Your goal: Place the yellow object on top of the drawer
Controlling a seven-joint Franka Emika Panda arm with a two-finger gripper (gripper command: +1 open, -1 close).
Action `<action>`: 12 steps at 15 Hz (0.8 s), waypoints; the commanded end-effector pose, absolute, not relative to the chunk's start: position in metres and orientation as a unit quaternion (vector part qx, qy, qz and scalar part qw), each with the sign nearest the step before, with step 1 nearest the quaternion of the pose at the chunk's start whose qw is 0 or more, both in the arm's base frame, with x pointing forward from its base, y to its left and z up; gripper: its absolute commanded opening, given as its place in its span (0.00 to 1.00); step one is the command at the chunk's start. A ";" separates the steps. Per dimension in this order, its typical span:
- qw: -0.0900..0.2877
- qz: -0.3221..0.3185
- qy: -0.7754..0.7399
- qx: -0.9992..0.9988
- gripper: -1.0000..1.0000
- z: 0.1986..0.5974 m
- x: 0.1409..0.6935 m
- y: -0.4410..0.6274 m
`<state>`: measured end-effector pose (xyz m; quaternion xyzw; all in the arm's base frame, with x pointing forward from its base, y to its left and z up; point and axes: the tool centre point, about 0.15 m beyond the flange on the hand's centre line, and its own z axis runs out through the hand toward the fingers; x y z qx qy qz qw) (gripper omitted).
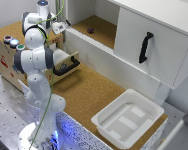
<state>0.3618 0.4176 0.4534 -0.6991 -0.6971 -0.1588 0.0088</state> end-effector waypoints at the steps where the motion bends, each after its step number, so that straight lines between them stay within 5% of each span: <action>1: 0.003 -0.157 -0.701 -0.696 0.00 0.452 0.360 0.422; 11: -0.018 -0.147 -0.692 -0.706 0.00 0.431 0.373 0.451; 12: -0.021 -0.145 -0.691 -0.707 1.00 0.430 0.373 0.451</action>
